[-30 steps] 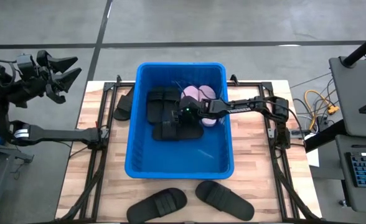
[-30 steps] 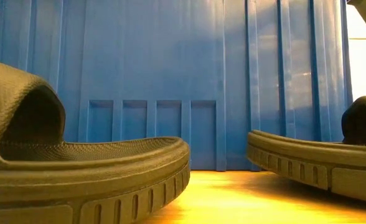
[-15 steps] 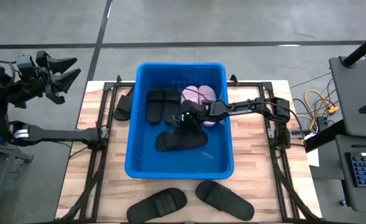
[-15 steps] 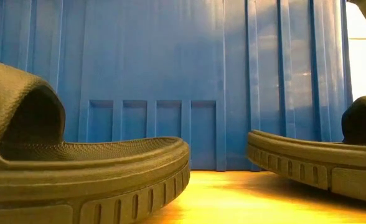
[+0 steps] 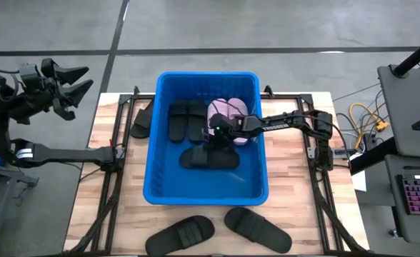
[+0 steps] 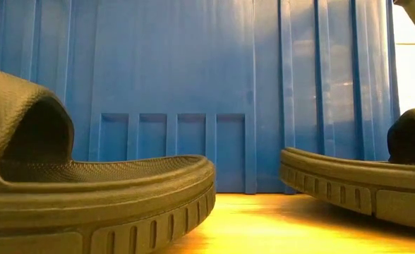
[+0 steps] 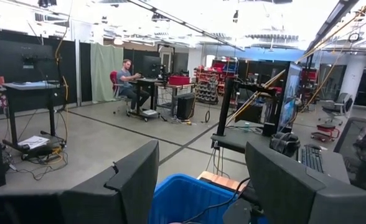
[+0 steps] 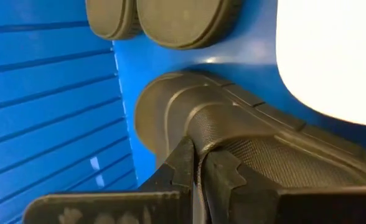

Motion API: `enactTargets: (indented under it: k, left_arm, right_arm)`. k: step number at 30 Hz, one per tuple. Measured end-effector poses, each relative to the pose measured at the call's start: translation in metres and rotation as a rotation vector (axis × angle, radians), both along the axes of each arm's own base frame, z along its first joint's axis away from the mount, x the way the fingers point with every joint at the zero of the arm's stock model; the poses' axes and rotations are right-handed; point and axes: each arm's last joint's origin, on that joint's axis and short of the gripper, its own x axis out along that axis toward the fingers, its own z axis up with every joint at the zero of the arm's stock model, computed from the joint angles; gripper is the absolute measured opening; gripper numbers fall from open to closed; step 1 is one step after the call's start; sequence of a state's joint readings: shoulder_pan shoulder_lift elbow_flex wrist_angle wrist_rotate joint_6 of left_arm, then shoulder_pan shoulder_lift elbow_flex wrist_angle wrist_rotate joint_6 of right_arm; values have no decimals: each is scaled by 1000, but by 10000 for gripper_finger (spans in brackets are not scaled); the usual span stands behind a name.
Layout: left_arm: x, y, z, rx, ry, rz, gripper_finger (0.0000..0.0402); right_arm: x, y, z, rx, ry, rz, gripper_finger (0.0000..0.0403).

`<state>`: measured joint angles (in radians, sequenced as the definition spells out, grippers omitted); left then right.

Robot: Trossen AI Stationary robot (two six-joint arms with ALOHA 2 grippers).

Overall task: Pick and place slides into bin
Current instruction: Put the black slide into the blue bin

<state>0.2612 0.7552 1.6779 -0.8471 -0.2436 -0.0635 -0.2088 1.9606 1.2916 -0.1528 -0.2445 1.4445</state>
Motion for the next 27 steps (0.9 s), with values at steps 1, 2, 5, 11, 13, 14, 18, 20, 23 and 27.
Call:
enactTargets:
  k: [1, 2, 5, 11, 13, 14, 18, 20, 23, 27]
  left_arm:
    - [0, 0, 0, 0, 0, 0, 225]
    - [0, 0, 0, 0, 0, 0, 225]
    - [0, 0, 0, 0, 0, 0, 225]
    - [0, 0, 0, -1, -1, 0, 225]
    - [0, 0, 0, -2, -1, 1, 225]
    - [0, 0, 0, -2, -1, 0, 225]
    - [1, 0, 0, -2, 0, 0, 225]
    - [1, 0, 0, -2, 0, 0, 225]
    - [1, 0, 0, -3, 0, 0, 225]
    - [1, 0, 0, -3, 0, 0, 225]
  right_arm:
    - [-1, 0, -1, -2, 2, 0, 13]
    - [-1, 0, -2, -1, 6, 0, 13]
    - [-1, -1, -3, -10, 4, 4, 13]
    - [-2, -3, -4, -21, 12, -12, 13]
    - [-2, -3, -4, -21, 13, -12, 19]
    - [-2, -3, -4, -22, 13, -13, 26]
    - [-2, -4, -4, -25, 14, -1, 69]
    - [-1, -4, -4, -32, 10, 9, 96]
    - [0, -4, -2, -31, 10, 12, 134]
    - [-1, -3, -3, -23, 35, 19, 175]
